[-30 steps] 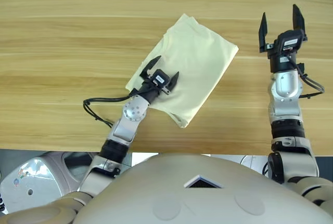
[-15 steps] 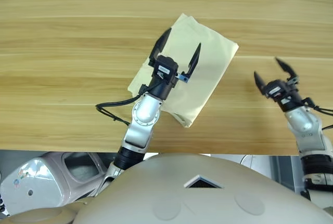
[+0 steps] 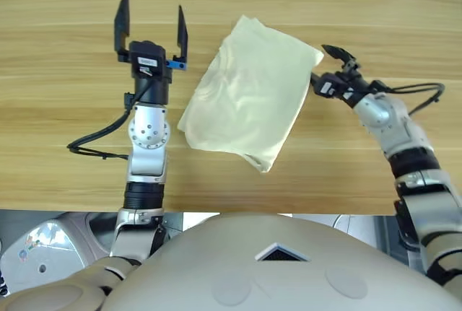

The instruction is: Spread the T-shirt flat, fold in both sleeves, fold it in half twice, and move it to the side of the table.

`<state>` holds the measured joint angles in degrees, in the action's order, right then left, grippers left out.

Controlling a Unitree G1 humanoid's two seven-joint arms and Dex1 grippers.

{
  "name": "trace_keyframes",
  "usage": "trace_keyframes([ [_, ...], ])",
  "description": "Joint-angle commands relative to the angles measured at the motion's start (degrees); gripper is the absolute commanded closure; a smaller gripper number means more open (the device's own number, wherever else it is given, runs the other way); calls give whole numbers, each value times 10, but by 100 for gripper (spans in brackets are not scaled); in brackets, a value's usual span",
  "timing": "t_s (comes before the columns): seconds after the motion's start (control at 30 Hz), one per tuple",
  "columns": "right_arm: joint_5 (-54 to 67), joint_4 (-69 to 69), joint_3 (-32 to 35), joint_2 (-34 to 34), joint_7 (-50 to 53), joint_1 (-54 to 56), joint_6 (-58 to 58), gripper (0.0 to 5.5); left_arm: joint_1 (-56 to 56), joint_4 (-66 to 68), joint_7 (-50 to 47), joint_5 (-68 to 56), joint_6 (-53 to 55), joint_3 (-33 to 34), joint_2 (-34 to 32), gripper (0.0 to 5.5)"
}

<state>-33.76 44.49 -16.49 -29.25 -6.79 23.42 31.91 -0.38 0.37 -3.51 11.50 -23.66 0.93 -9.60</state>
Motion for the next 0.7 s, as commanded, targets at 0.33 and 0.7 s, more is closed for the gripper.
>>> trace_keyframes([
  [0.33, 11, 293, -8, 116, 198, 164, -63, 206, 15, 110, -4, 65, 21, 21, -78, 130],
  [0.7, -34, -188, -24, -192, 131, -211, 170, 206, 143, 44, 62, 296, -72, -9, -348, 130],
])
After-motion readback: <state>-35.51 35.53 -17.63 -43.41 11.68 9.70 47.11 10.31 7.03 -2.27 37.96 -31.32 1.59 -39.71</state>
